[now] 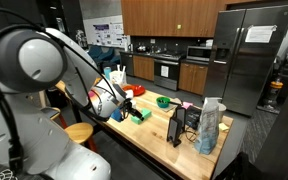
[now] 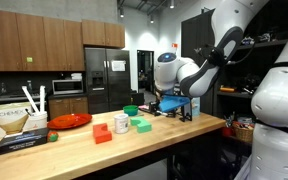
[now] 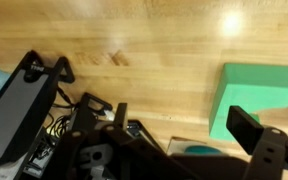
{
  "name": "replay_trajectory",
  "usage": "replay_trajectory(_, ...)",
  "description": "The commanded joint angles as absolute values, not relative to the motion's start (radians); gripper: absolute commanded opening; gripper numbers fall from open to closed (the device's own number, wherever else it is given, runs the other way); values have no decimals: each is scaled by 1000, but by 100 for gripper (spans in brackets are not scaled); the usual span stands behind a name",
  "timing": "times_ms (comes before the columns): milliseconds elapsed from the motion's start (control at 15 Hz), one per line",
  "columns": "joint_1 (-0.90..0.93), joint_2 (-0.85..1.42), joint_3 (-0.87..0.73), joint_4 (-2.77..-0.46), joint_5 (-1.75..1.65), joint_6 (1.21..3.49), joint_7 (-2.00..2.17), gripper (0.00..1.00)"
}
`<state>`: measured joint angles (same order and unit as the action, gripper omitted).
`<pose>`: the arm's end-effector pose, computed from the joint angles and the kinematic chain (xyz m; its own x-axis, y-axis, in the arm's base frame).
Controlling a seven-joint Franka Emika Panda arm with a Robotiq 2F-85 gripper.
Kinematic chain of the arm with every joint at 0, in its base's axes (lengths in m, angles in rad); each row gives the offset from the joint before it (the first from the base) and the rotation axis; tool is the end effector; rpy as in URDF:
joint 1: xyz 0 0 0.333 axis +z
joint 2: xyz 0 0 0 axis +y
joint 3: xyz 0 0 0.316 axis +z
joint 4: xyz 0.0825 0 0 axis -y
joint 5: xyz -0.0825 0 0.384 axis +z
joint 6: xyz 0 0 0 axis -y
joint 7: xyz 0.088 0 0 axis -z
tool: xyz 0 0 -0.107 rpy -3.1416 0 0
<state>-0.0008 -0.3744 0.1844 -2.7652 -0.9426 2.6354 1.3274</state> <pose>0.3781 0.0864 0.3396 0.7984 -0.2308 0.5561 -0.3953 -0.8976 0.1951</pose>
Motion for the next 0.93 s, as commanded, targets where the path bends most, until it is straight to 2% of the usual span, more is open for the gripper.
replay_trajectory(0,45,-484,117,-2775,-901,2679,1271,100)
replay_trajectory(467,247,-398,8,-2779,-839,2752,1268,100)
replay_trajectory(867,336,-311,4,-2780,-958,2760,1383,100)
